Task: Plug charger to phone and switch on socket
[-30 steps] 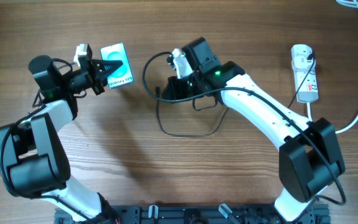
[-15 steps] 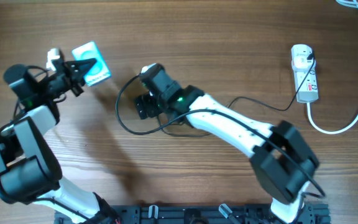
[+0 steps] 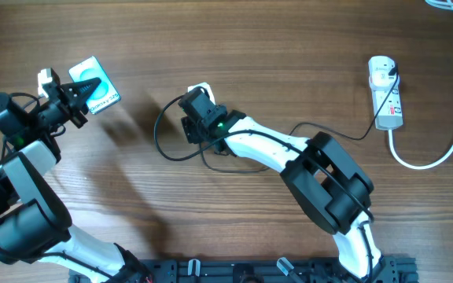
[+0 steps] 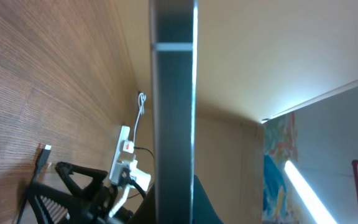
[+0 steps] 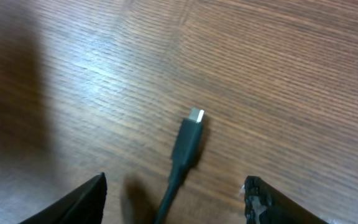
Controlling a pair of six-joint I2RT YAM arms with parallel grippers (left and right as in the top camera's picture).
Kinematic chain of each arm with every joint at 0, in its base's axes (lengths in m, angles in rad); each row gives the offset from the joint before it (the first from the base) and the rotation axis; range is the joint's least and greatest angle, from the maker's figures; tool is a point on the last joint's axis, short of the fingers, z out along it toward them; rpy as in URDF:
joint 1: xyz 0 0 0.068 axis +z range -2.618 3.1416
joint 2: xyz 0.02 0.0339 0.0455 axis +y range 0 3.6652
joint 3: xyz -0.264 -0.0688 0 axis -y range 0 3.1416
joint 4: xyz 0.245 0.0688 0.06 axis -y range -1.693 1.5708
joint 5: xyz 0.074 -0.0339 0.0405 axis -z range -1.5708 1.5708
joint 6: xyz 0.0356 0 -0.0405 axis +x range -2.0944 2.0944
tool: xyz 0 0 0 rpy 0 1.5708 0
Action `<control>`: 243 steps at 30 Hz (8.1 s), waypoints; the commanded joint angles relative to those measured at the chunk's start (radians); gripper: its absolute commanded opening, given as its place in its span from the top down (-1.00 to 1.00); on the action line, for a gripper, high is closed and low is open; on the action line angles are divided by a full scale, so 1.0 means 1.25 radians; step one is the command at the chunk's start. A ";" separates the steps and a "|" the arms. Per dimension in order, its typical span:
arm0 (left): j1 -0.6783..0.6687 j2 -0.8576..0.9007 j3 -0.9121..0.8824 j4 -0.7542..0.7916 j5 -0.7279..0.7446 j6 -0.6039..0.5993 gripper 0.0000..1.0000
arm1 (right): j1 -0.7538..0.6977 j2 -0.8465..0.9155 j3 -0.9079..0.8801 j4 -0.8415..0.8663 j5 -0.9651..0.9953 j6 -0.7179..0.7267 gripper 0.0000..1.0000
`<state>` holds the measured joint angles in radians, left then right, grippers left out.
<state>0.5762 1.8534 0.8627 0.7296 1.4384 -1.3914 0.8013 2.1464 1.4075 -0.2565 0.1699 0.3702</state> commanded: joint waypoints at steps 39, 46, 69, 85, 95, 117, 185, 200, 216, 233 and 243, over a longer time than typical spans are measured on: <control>0.003 0.005 0.017 0.013 0.032 0.021 0.92 | -0.024 0.126 0.079 -0.170 -0.066 0.146 0.54; 0.003 0.005 0.017 0.013 0.034 0.021 0.92 | -0.024 0.126 0.079 -0.172 -0.120 0.152 0.53; 0.002 0.005 0.017 0.013 0.073 0.022 0.92 | -0.091 0.006 0.101 -0.158 -0.600 0.027 0.91; -0.208 0.005 0.017 0.076 0.038 0.022 0.92 | -0.212 -0.203 -0.067 -0.163 -0.858 -0.045 0.91; -0.387 0.005 0.017 0.075 -0.089 0.022 0.92 | -0.343 -0.398 -0.319 -0.027 -1.038 -0.035 0.92; -0.589 0.005 0.017 0.045 -0.269 0.043 0.92 | -0.374 -0.434 -0.436 0.107 -1.160 0.062 0.91; -0.591 0.005 0.017 0.045 -0.269 0.063 0.92 | -0.374 -0.426 -0.436 0.300 -1.019 0.335 0.91; -0.591 0.005 0.017 0.054 -0.263 0.063 0.92 | -0.374 -0.426 -0.436 0.301 -1.028 0.376 0.91; -0.593 0.005 0.017 0.141 -0.220 0.066 0.92 | -0.374 -0.426 -0.436 0.310 -1.028 0.420 0.92; -0.584 0.005 0.017 0.144 -0.308 0.081 0.92 | -0.374 -0.426 -0.474 0.398 -1.095 0.438 0.91; -0.584 0.005 0.017 0.167 -0.359 0.062 0.92 | -0.374 -0.426 -0.506 0.523 -1.107 0.445 0.91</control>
<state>-0.1570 1.8557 0.8642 0.9092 1.0134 -1.3151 0.3359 1.6234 0.7822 0.3752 -1.1831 0.9199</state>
